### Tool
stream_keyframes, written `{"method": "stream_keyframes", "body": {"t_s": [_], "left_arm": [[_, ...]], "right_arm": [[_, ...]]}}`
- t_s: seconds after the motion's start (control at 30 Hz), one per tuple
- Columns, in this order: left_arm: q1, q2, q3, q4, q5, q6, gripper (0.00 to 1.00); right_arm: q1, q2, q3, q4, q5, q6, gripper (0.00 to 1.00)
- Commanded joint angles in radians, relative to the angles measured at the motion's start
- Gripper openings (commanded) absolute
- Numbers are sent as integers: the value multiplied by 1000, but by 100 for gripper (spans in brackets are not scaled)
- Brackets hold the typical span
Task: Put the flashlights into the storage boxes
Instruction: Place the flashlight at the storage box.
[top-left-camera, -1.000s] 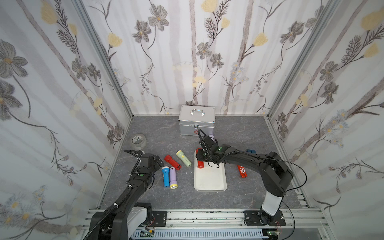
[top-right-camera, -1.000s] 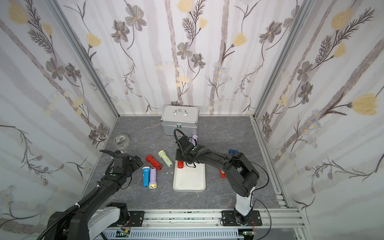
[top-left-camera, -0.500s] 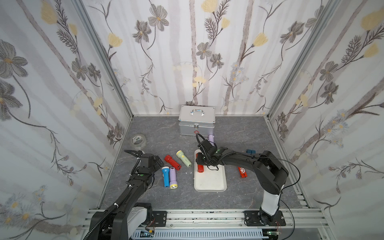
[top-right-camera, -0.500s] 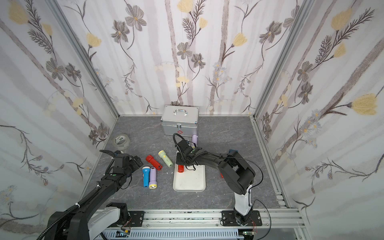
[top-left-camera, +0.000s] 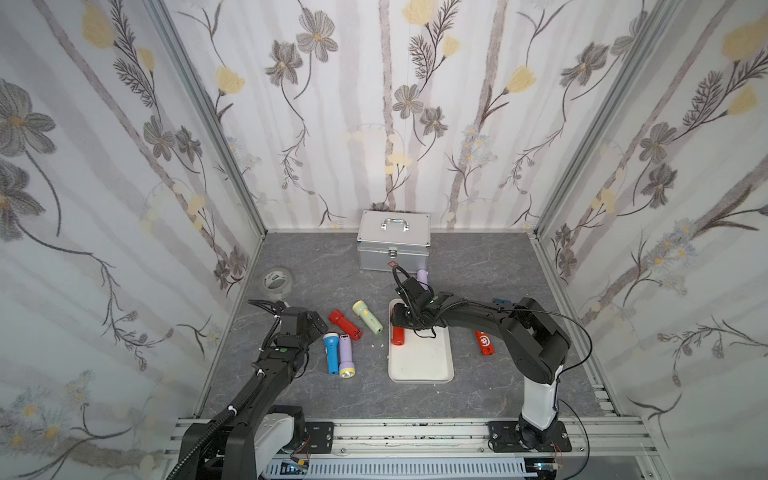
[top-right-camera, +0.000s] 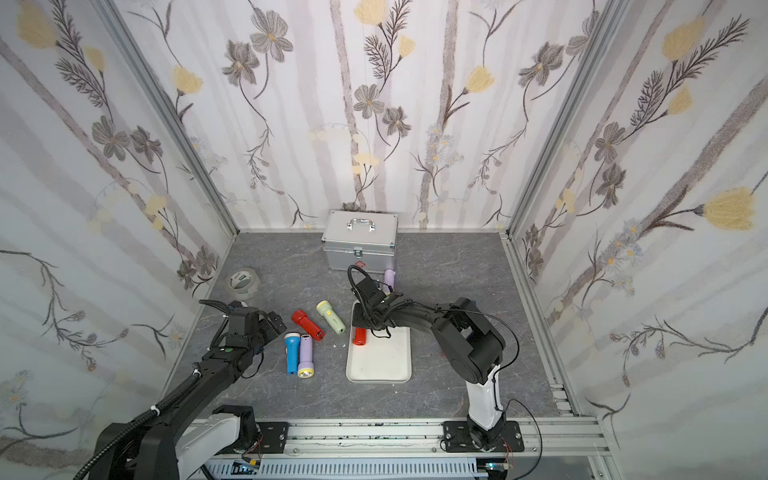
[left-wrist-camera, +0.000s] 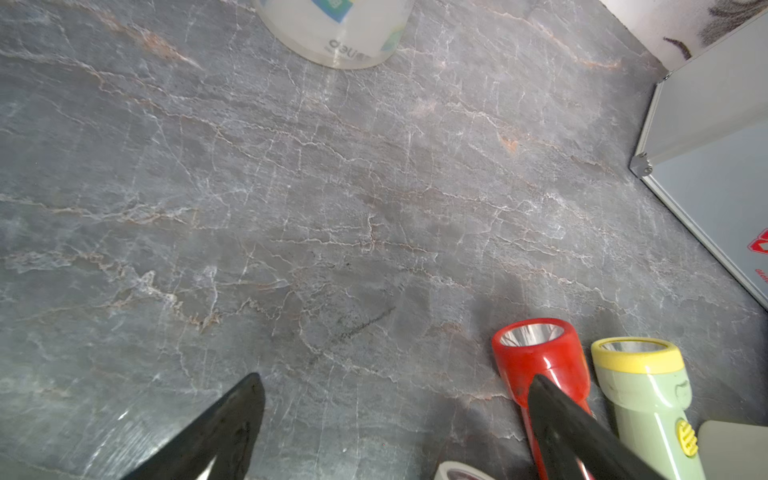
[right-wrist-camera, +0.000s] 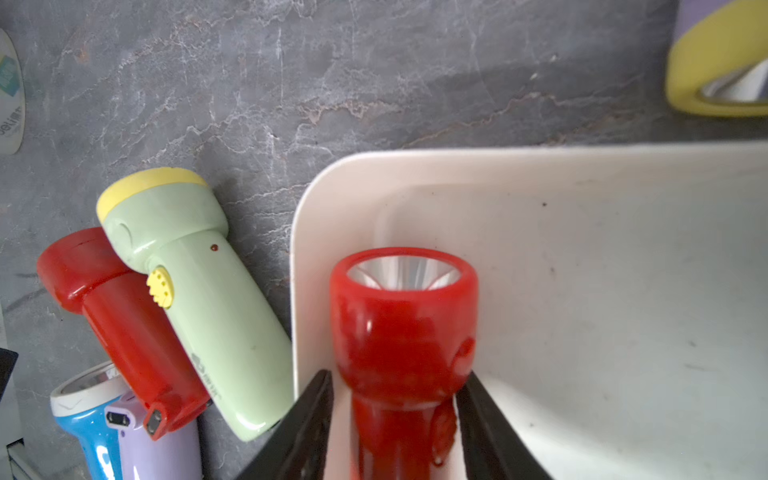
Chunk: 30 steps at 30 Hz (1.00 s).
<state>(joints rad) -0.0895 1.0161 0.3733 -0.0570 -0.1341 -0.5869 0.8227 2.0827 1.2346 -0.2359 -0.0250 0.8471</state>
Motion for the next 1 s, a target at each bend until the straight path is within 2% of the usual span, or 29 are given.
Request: {"method": "stream_keyframes", "body": {"t_s": [0.0, 0.07, 0.3, 0.5, 0.63, 0.77, 0.87, 0.97], "left_arm": [[2, -3, 5, 17, -9, -15, 100], [1, -4, 4, 17, -9, -15, 100], [2, -5, 4, 16, -10, -16, 100], [1, -3, 4, 16, -9, -16, 100], [2, -4, 5, 16, -10, -15, 100], [-6, -10, 1, 51, 56, 15, 100], [-61, -28, -11, 87, 67, 43, 100], [-108, -39, -14, 101, 70, 77, 100]], "right_arm": [[0, -11, -3, 46, -19, 23, 56], [1, -25, -12, 51, -25, 24, 56], [13, -64, -53, 90, -44, 36, 40], [15, -68, -50, 81, -31, 38, 40], [8, -121, -53, 34, 15, 18, 43], [-12, -264, -88, -17, 100, -43, 49], [-42, -423, -180, -26, 178, -96, 57], [-137, -597, -319, -25, 286, -140, 59]]}}
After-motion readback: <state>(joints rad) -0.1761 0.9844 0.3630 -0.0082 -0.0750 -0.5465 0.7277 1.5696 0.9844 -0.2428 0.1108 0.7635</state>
